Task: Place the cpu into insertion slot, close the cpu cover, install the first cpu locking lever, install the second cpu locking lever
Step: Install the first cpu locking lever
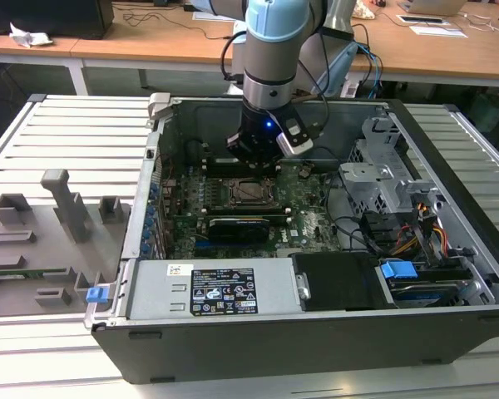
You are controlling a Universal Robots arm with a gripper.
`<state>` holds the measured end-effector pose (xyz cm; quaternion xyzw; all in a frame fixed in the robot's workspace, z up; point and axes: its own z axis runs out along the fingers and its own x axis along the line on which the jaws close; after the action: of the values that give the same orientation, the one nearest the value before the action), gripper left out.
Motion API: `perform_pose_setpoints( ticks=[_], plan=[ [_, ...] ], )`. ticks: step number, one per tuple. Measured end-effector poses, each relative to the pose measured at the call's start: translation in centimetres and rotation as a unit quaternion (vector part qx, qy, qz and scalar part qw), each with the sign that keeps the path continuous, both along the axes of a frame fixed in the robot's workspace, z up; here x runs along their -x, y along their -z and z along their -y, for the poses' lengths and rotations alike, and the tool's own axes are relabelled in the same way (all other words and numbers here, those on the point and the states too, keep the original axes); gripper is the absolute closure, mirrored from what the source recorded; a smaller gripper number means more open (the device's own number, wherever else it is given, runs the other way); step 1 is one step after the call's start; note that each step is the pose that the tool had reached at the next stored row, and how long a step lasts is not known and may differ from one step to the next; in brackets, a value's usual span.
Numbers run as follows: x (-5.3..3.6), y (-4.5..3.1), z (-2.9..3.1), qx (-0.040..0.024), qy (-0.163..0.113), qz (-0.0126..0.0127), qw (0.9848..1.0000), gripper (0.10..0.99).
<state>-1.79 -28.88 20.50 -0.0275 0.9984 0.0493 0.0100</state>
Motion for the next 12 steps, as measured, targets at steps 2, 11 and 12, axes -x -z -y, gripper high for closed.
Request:
perform_pose_setpoints(
  ticks=[2,11,12],
  plan=[
    [0.00,0.01,0.00,0.0020,0.000,0.0000,1.0000,0.980],
    [-0.04,-0.01,-0.01,0.0084,0.000,0.0001,1.0000,0.980],
    [-0.04,-0.02,-0.01,0.0083,0.000,0.0001,1.0000,0.980]
  ],
)
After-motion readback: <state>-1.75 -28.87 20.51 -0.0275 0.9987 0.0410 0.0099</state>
